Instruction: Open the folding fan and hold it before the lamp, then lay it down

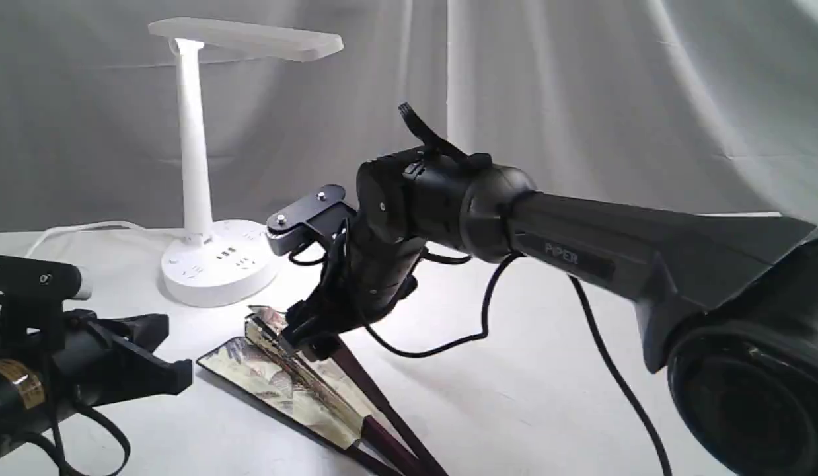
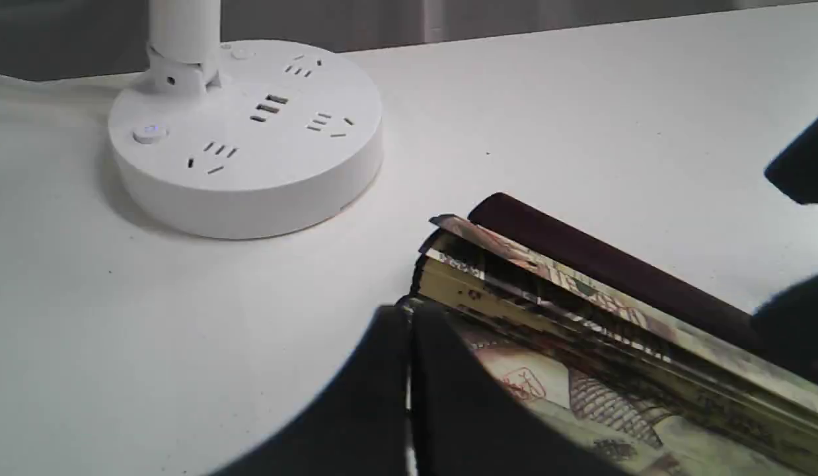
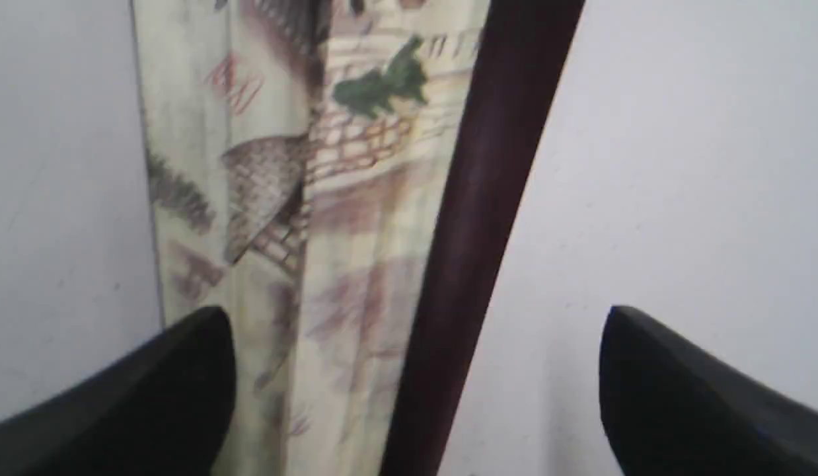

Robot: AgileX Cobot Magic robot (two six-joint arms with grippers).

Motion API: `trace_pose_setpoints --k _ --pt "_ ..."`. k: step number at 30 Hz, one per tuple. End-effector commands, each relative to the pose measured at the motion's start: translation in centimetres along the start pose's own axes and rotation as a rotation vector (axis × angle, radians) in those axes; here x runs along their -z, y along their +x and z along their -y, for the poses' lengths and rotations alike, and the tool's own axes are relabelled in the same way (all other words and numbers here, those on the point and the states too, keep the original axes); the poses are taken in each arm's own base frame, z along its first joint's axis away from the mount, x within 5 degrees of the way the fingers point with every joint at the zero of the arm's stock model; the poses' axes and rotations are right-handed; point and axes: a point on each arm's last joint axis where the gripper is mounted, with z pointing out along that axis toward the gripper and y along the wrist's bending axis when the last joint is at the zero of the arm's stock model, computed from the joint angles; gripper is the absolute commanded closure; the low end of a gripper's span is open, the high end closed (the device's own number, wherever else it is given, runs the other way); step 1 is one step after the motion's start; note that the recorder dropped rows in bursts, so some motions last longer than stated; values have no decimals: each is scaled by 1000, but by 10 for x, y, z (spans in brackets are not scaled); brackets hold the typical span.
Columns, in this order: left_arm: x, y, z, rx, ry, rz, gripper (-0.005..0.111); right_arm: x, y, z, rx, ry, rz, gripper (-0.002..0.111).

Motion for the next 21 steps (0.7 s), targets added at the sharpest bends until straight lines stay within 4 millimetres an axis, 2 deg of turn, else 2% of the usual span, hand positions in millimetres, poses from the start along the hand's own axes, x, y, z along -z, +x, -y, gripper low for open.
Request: trace_pose_setpoints --k 1,7,9,11,15,18,21 --pt "-1 -4 0 14 4 24 107 8 -6 16 -67 49 80 33" --pt "-1 -4 0 17 4 24 107 15 7 76 -349 3 132 33" --pt "-1 -4 0 17 4 24 107 17 14 92 -419 -38 126 38" --pt "-1 -4 0 17 4 24 107 22 25 112 -477 -78 102 51" --pt "-1 -4 0 17 4 24 107 29 42 135 -589 -170 50 75" --pt "-1 -4 0 17 4 24 107 32 50 139 -559 -272 22 89" --pt "-1 -4 0 17 4 24 107 32 52 134 -489 -411 36 101"
